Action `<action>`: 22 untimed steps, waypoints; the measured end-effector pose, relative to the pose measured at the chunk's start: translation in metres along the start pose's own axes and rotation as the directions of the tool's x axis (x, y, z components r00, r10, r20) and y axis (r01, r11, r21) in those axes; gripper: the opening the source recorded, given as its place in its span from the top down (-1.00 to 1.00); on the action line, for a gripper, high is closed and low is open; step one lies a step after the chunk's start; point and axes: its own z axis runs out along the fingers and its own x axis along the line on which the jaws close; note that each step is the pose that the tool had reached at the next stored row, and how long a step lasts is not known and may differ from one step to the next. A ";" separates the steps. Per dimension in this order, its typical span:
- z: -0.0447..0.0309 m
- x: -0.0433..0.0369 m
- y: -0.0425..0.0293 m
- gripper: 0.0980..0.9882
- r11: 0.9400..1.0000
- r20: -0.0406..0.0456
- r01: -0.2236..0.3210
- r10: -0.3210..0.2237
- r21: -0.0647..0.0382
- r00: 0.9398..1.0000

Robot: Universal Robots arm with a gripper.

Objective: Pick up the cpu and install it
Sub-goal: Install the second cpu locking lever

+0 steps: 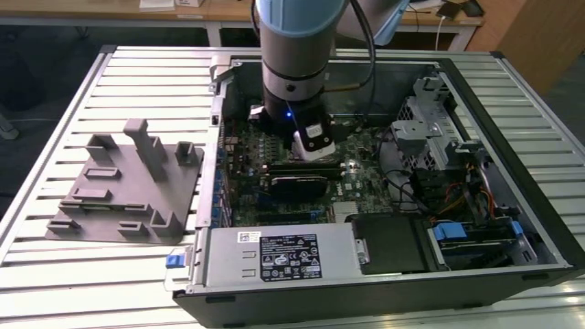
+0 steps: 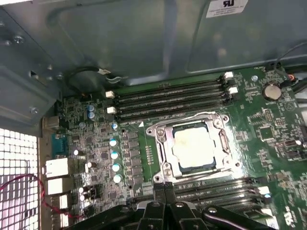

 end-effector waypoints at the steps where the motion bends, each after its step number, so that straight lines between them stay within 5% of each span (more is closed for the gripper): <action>1: -0.0008 0.0000 0.0002 0.98 1.000 0.002 -0.002 0.002 0.011 1.000; 4: -0.0019 -0.0008 0.0005 0.98 0.999 0.012 -0.013 0.012 0.045 1.000; 6: -0.0018 -0.0021 0.0008 0.98 0.998 0.017 -0.022 0.021 0.055 1.000; 13: -0.0003 -0.0169 0.0058 0.98 0.998 0.019 -0.032 0.031 0.056 0.999; 22: 0.0072 -0.0273 0.0279 0.98 0.997 0.022 -0.032 0.030 0.066 0.999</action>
